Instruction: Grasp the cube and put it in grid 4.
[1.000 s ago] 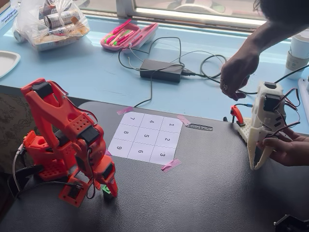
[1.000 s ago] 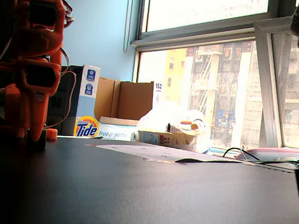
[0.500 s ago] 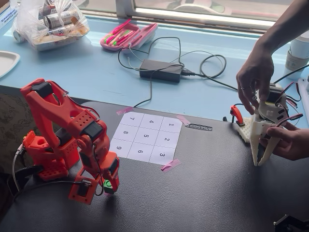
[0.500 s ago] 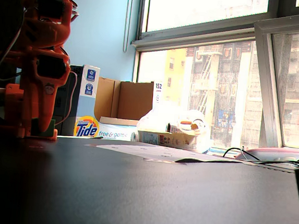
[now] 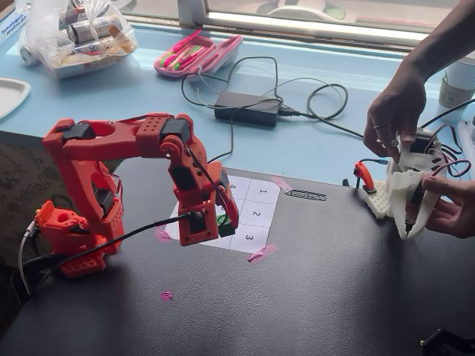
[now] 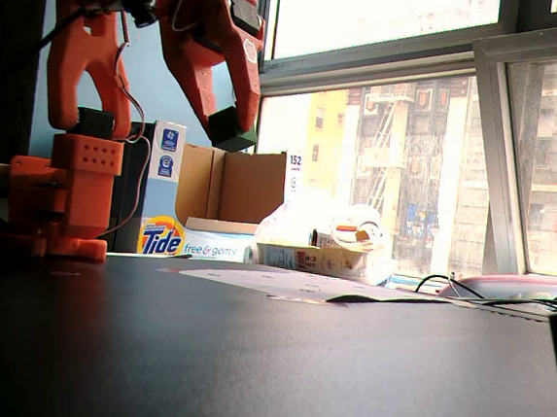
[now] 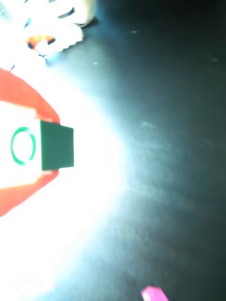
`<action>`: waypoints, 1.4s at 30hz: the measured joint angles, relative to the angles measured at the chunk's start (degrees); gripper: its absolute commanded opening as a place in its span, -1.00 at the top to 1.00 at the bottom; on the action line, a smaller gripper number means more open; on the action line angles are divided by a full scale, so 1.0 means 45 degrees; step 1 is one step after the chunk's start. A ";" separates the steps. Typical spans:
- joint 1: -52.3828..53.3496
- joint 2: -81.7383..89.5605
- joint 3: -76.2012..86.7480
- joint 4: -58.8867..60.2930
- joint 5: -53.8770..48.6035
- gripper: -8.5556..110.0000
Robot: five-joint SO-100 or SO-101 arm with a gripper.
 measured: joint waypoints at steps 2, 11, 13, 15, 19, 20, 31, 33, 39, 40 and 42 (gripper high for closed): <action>-0.0703 -0.0449 -0.0605 0.0020 0.0000 0.85; -0.4082 -0.2129 -0.2852 0.0254 0.0000 0.85; -0.4844 -0.2559 -0.3281 0.0254 0.0000 0.85; -0.5586 -0.3008 -0.3711 0.0254 0.0039 0.85; -0.6875 -0.3887 -0.4355 0.0176 0.0254 0.85; -0.7148 -0.4141 -0.4492 0.0098 0.0273 0.85; -0.8555 -0.6230 -0.4980 -0.0742 0.0566 0.85; -0.8652 -0.6504 -0.5000 -0.0820 0.0586 0.85; -0.8965 -0.7441 -0.5000 -0.1016 0.0703 0.85; -0.9063 -0.7578 -0.5000 -0.1074 0.0742 0.85; -0.9102 -0.7852 -0.5000 -0.1191 0.0801 0.85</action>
